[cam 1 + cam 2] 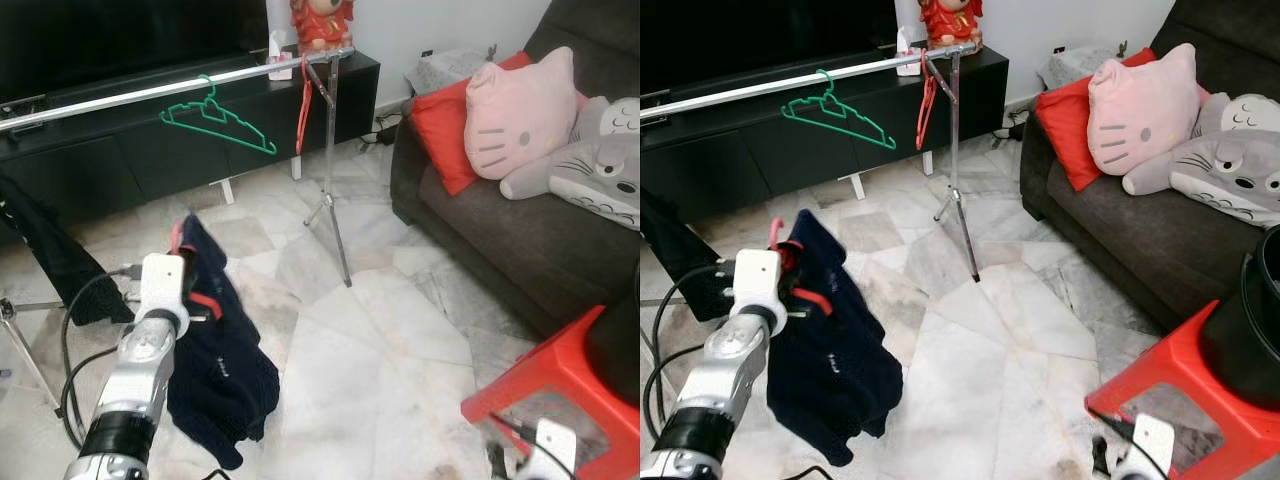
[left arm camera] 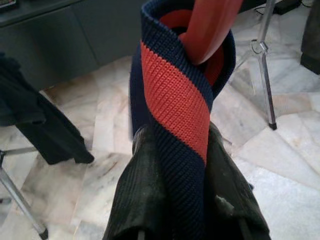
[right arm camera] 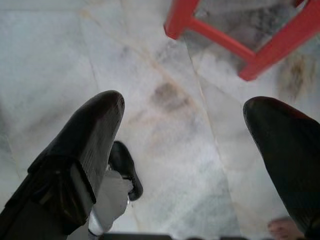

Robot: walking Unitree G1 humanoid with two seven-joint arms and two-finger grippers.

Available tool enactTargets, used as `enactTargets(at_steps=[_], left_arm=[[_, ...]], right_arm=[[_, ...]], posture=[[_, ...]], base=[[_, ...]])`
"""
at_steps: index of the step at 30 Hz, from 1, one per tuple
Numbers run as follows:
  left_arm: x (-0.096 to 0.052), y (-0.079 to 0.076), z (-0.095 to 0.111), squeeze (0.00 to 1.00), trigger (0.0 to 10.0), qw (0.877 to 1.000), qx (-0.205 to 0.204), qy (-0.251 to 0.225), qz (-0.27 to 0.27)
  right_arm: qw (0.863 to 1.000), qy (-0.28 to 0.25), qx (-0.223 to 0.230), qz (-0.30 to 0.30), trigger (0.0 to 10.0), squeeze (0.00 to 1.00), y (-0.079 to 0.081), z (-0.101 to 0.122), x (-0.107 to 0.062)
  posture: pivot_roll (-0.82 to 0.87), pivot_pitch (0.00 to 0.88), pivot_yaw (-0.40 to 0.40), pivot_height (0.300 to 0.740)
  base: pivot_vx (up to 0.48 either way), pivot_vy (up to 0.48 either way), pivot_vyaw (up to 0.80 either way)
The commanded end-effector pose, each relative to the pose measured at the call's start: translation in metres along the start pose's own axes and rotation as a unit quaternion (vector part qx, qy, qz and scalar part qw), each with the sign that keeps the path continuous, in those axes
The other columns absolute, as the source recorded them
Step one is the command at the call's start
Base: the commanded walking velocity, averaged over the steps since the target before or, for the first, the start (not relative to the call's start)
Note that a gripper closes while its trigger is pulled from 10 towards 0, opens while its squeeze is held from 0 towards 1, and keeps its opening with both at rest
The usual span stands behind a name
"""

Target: Hang hanger

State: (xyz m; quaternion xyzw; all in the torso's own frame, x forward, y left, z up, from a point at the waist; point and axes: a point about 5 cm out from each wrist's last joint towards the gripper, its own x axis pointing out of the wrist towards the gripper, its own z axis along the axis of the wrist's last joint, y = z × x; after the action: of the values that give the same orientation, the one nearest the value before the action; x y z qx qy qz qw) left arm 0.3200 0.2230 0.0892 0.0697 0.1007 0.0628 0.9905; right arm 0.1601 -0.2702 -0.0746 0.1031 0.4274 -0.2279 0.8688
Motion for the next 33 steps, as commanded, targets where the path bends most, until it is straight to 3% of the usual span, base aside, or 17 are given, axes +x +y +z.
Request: enactTargets(at_steps=[1,7,15,20,27,33], left_arm=[[-0.002,0.004,0.004,0.00,10.0,0.999,-0.020,-0.024,0.016],[-0.007,0.007,-0.012,0.00,10.0,0.999,-0.031,-0.001,0.031],[-0.008,0.010,-0.016,0.00,10.0,0.998,-0.050,0.009,0.039],[-0.005,0.011,-0.013,0.00,10.0,0.998,-0.051,0.005,0.036],[-0.002,0.008,-0.010,0.00,10.0,0.998,-0.048,0.002,0.031],[-0.002,0.005,-0.010,0.00,10.0,0.999,-0.041,-0.001,0.026]], right_arm=[[1.000,-0.002,0.018,-0.003,10.0,0.00,0.002,-0.003,0.000],[1.000,-0.002,0.015,0.015,10.0,0.00,0.015,-0.008,-0.001],[1.000,0.002,0.001,0.028,10.0,0.00,0.015,-0.010,-0.001],[0.999,0.001,-0.022,0.028,10.0,0.00,0.015,-0.010,-0.001],[0.999,0.007,-0.004,0.032,10.0,0.00,0.015,-0.013,-0.002],[0.999,0.007,-0.014,0.035,10.0,0.00,0.016,-0.013,-0.002]], posture=[[-0.11,0.020,0.016,0.740],[-0.11,0.007,0.015,0.740],[-0.11,0.000,0.023,0.740],[-0.12,0.000,0.034,0.740],[-0.12,0.000,0.040,0.740],[-0.12,0.000,0.038,0.740]], base=[[0.000,0.000,0.00],[0.000,0.000,0.00],[0.000,0.000,0.00],[0.307,0.000,0.12],[0.347,0.000,0.28],[0.350,0.000,0.00]])
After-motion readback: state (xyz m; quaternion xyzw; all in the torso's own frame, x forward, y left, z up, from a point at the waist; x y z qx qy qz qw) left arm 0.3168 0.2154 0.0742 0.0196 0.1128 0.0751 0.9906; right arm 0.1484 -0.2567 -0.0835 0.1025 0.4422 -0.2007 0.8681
